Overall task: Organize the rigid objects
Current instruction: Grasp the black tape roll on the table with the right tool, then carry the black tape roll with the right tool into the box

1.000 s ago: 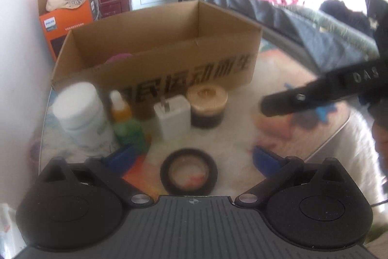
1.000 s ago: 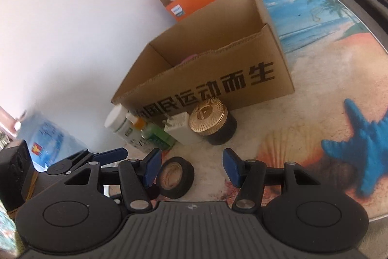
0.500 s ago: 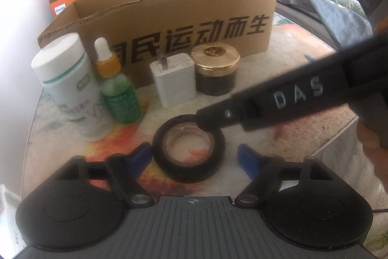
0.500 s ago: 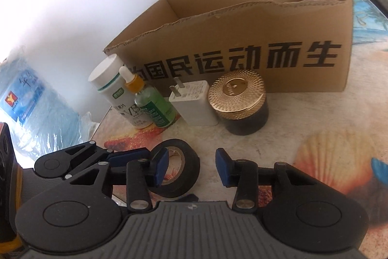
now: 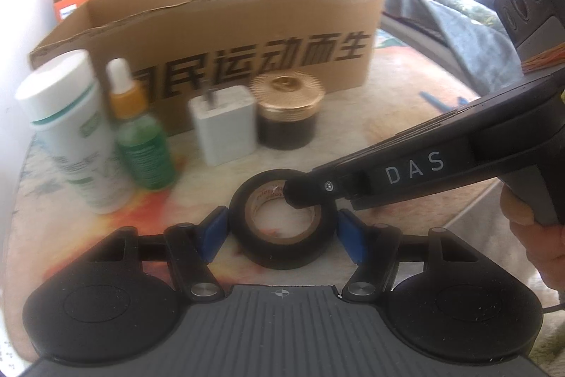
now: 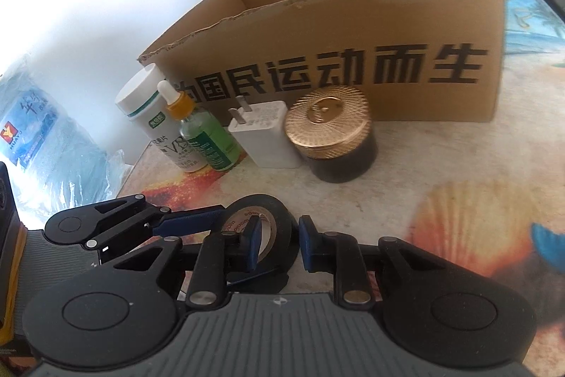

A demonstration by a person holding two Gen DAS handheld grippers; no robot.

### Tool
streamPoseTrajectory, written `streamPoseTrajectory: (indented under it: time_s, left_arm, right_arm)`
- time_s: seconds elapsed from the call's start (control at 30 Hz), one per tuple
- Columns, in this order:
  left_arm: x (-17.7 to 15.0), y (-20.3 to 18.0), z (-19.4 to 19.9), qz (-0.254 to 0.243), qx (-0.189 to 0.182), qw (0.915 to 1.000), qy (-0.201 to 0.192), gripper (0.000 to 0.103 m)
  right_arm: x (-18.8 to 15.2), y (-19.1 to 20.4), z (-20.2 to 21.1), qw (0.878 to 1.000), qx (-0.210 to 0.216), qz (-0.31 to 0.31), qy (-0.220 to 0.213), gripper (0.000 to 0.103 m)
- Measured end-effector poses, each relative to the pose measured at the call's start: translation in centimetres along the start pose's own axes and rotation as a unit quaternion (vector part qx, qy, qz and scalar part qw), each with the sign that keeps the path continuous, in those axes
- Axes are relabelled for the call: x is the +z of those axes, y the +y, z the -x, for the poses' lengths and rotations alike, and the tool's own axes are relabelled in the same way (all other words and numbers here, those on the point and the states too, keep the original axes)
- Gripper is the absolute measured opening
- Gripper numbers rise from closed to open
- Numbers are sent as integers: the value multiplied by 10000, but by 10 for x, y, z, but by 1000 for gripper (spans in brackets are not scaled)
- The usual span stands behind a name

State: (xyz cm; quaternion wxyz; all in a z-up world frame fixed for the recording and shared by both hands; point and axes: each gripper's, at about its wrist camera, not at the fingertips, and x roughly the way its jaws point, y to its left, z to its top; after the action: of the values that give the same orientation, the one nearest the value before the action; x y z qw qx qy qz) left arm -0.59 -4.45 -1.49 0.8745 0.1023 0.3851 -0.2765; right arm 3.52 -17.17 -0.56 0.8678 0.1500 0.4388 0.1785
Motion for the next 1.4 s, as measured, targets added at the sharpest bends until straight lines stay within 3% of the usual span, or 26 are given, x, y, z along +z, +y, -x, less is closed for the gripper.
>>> streamPoseTrajectory:
  time_s: [0.17,0.33,0.67,1.23,1.4]
  left_arm:
    - [2,-19,-4,-279,-299,9992,25,66]
    - [4,-34,-7,-616,-195,9979,73,67]
    - [7,-30,-12,-502,-254,9983,142,69]
    - [5,-36,-6,-633,-182,9977,-142,67]
    - [18,-34,16,-700,-151,9960,-529,67]
  right_arm:
    - [-7,-9,15,9997,-251,-7,-57,25]
    - [-11,-18,18,9996,-235,-117,-84,24]
    - [-10,-19,17,9997,-171,-90,-122,24]
    - [-12,-16,23,9994,-132,-146,-282,24]
    - [-2,-5,44,9982,-96,30,-590,24]
